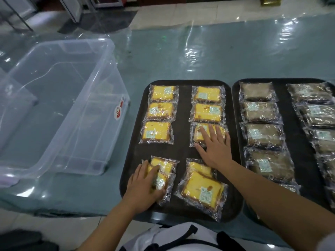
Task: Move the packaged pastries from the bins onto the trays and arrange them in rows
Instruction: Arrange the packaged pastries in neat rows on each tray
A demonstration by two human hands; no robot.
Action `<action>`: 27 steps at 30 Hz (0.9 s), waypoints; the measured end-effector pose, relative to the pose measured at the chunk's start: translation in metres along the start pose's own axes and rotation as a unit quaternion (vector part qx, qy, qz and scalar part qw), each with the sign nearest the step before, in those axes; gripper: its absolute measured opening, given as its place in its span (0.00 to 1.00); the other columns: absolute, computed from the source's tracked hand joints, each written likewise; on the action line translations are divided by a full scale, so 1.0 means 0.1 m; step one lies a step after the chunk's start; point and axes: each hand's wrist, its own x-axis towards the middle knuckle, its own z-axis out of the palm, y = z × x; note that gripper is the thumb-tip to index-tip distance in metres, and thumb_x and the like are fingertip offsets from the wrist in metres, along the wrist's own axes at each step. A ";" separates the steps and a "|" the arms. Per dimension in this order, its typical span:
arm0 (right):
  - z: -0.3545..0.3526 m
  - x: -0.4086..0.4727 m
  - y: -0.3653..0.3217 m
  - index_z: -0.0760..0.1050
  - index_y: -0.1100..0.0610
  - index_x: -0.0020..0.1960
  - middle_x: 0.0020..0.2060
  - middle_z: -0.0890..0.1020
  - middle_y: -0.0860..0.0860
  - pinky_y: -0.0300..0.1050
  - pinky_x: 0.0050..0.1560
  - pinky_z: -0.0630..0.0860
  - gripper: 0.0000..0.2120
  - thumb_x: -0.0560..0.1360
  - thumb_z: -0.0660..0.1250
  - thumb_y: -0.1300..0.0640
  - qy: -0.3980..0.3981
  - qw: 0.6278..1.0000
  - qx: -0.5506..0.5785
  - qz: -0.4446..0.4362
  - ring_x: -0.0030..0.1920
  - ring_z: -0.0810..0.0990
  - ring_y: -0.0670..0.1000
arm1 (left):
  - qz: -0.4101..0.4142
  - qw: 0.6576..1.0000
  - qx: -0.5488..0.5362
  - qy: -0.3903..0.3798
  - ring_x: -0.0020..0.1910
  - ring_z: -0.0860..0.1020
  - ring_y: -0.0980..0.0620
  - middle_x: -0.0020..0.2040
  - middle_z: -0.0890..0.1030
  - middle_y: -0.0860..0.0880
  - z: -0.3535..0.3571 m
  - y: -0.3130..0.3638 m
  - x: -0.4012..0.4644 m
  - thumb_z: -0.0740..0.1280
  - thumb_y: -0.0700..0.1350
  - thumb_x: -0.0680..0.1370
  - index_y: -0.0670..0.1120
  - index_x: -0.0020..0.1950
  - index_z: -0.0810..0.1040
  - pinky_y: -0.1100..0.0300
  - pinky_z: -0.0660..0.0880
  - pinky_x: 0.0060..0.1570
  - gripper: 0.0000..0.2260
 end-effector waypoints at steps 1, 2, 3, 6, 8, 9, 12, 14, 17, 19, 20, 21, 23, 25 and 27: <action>0.00 0.00 0.00 0.37 0.42 0.79 0.79 0.38 0.49 0.62 0.76 0.36 0.34 0.78 0.39 0.30 0.003 1.000 0.001 -0.003 0.78 0.33 0.53 | 0.003 1.000 0.004 0.000 0.80 0.40 0.47 0.82 0.40 0.52 0.01 -0.02 0.00 0.64 0.65 0.75 0.65 0.79 0.49 0.43 0.46 0.77 0.36; 0.01 -0.01 0.00 0.37 0.43 0.79 0.79 0.38 0.50 0.62 0.76 0.37 0.34 0.78 0.39 0.30 0.006 1.000 0.002 -0.005 0.78 0.34 0.54 | 0.005 1.000 0.008 -0.001 0.80 0.40 0.47 0.82 0.40 0.52 0.01 -0.04 -0.01 0.64 0.65 0.75 0.65 0.79 0.49 0.44 0.47 0.76 0.36; 0.01 -0.01 0.00 0.38 0.43 0.80 0.79 0.39 0.50 0.62 0.76 0.37 0.35 0.78 0.39 0.30 0.007 1.000 0.003 -0.007 0.78 0.35 0.54 | 0.006 1.000 0.010 -0.001 0.80 0.40 0.47 0.82 0.40 0.53 0.02 -0.06 -0.01 0.64 0.65 0.75 0.65 0.79 0.49 0.44 0.47 0.76 0.36; -0.01 -0.04 0.00 0.40 0.45 0.80 0.80 0.41 0.51 0.63 0.76 0.39 0.35 0.78 0.40 0.31 0.019 1.000 0.019 -0.008 0.79 0.37 0.55 | 0.006 1.000 0.001 -0.002 0.80 0.41 0.47 0.82 0.41 0.53 0.01 -0.07 0.00 0.66 0.65 0.75 0.65 0.79 0.51 0.44 0.48 0.77 0.36; -0.05 -0.13 -0.02 0.42 0.45 0.80 0.80 0.43 0.50 0.64 0.76 0.41 0.34 0.79 0.43 0.32 0.025 0.999 0.043 -0.015 0.79 0.38 0.55 | 0.002 1.000 -0.025 0.003 0.81 0.43 0.47 0.82 0.42 0.52 -0.01 -0.06 -0.01 0.67 0.65 0.74 0.64 0.79 0.52 0.43 0.49 0.77 0.37; -0.07 -0.21 -0.03 0.44 0.46 0.80 0.80 0.43 0.50 0.63 0.76 0.41 0.34 0.79 0.44 0.32 0.025 0.998 0.063 -0.016 0.79 0.38 0.54 | -0.001 0.999 -0.040 0.009 0.81 0.44 0.47 0.82 0.43 0.52 -0.03 -0.07 -0.02 0.68 0.65 0.74 0.64 0.79 0.51 0.43 0.50 0.77 0.39; -0.09 -0.63 -0.09 0.51 0.48 0.80 0.80 0.47 0.49 0.60 0.77 0.43 0.35 0.77 0.46 0.33 0.021 0.991 0.129 -0.022 0.79 0.41 0.52 | -0.017 0.995 -0.087 0.049 0.80 0.48 0.47 0.82 0.47 0.52 -0.07 -0.14 -0.08 0.72 0.66 0.71 0.61 0.80 0.51 0.44 0.53 0.77 0.44; -0.05 -0.94 -0.14 0.52 0.47 0.79 0.80 0.48 0.47 0.58 0.77 0.43 0.36 0.75 0.45 0.32 -0.011 0.989 0.144 -0.039 0.79 0.42 0.50 | -0.036 0.990 -0.126 0.061 0.80 0.51 0.47 0.81 0.51 0.50 -0.07 -0.25 -0.13 0.76 0.63 0.69 0.60 0.80 0.54 0.44 0.56 0.77 0.46; 0.06 -1.22 -0.21 0.49 0.45 0.79 0.80 0.46 0.47 0.57 0.77 0.42 0.39 0.72 0.40 0.31 -0.086 0.987 0.115 -0.077 0.79 0.40 0.50 | -0.053 0.981 -0.182 0.043 0.78 0.56 0.47 0.80 0.55 0.50 -0.02 -0.34 -0.22 0.78 0.61 0.66 0.64 0.78 0.55 0.43 0.61 0.75 0.46; 0.08 -1.26 -0.26 0.48 0.45 0.79 0.80 0.43 0.48 0.59 0.77 0.41 0.38 0.72 0.40 0.31 -0.107 0.986 0.100 -0.082 0.79 0.37 0.51 | -0.063 0.975 -0.211 0.043 0.76 0.60 0.48 0.79 0.58 0.51 0.01 -0.32 -0.25 0.77 0.63 0.65 0.65 0.77 0.55 0.42 0.63 0.74 0.46; 0.08 -1.26 -0.29 0.48 0.45 0.79 0.80 0.44 0.48 0.61 0.76 0.40 0.38 0.73 0.40 0.31 -0.098 0.988 0.090 -0.081 0.79 0.37 0.52 | -0.073 0.971 -0.221 0.050 0.75 0.61 0.48 0.78 0.60 0.51 0.02 -0.27 -0.25 0.77 0.61 0.66 0.63 0.78 0.56 0.43 0.64 0.73 0.46; 0.06 -1.24 -0.33 0.50 0.45 0.79 0.80 0.45 0.49 0.62 0.76 0.40 0.36 0.74 0.41 0.32 -0.086 0.990 0.079 -0.081 0.79 0.38 0.54 | -0.086 0.967 -0.232 0.063 0.74 0.63 0.48 0.76 0.62 0.51 0.02 -0.22 -0.24 0.78 0.59 0.68 0.59 0.78 0.57 0.44 0.65 0.72 0.45; 0.01 -1.15 -0.45 0.51 0.47 0.79 0.80 0.47 0.50 0.61 0.76 0.39 0.33 0.78 0.46 0.34 -0.079 0.989 0.079 -0.093 0.79 0.40 0.54 | -0.118 0.961 -0.235 0.089 0.71 0.66 0.46 0.74 0.65 0.48 -0.01 -0.12 -0.19 0.79 0.54 0.69 0.54 0.79 0.58 0.44 0.66 0.71 0.44; -0.03 -1.02 -0.59 0.50 0.48 0.79 0.80 0.49 0.50 0.60 0.77 0.40 0.32 0.80 0.51 0.36 -0.088 0.984 0.091 -0.121 0.79 0.42 0.52 | -0.154 0.957 -0.229 0.094 0.69 0.68 0.44 0.71 0.65 0.46 -0.05 -0.04 -0.15 0.80 0.52 0.68 0.52 0.78 0.58 0.44 0.67 0.71 0.45; -0.05 -0.86 -0.73 0.49 0.47 0.80 0.80 0.50 0.49 0.61 0.77 0.42 0.32 0.80 0.53 0.38 -0.095 0.980 0.087 -0.151 0.79 0.44 0.52 | -0.183 0.947 -0.248 0.086 0.66 0.70 0.44 0.69 0.65 0.46 -0.09 -0.02 -0.12 0.82 0.50 0.66 0.53 0.77 0.60 0.46 0.69 0.69 0.45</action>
